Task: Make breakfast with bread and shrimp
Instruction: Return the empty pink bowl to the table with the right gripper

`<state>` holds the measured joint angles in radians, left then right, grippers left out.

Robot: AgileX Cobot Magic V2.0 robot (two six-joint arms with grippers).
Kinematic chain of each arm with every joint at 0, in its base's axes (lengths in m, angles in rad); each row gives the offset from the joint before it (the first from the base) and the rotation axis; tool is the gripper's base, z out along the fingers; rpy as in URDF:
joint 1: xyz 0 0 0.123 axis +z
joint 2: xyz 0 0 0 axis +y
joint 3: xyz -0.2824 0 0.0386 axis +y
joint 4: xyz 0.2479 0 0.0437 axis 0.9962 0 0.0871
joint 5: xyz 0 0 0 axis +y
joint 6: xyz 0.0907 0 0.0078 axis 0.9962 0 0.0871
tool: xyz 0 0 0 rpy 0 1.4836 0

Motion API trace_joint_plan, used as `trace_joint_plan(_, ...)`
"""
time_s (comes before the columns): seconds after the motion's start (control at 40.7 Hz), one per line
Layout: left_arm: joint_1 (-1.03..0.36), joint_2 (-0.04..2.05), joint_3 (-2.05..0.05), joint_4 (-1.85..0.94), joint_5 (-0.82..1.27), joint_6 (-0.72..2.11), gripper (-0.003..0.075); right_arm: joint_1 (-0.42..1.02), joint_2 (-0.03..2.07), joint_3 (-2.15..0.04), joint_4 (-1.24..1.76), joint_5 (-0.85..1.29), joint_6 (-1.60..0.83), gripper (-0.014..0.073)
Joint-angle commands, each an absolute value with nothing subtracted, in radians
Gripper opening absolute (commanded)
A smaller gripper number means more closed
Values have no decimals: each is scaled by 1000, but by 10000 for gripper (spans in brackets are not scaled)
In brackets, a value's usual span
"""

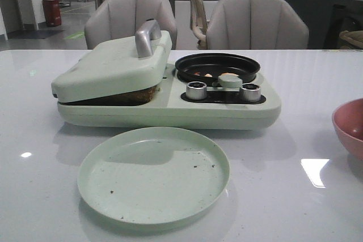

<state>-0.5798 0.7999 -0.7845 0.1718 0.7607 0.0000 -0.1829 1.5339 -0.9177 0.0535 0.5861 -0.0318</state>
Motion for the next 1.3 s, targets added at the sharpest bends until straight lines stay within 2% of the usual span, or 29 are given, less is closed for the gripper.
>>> trace_joint_plan(0.0, -587, 799, -811, 174, 700, -9, 101, -190, 1493, -940, 50, 563, -44, 561)
trace_joint_plan(0.295, -587, 799, -811, 174, 700, -9, 101, -190, 1469, -1006, 49, 626, -44, 561)
trace_joint_plan(0.54, -587, 799, -811, 174, 700, -9, 101, -168, 1344, -1068, 55, 716, -44, 561)
trace_joint_plan(0.908, -587, 799, -811, 174, 696, -9, 101, 58, 1021, -981, 54, 758, -44, 559)
trace_joint_plan(1.277, -587, 799, -811, 172, 696, -9, 101, 68, 790, -782, 39, 845, -17, 557)
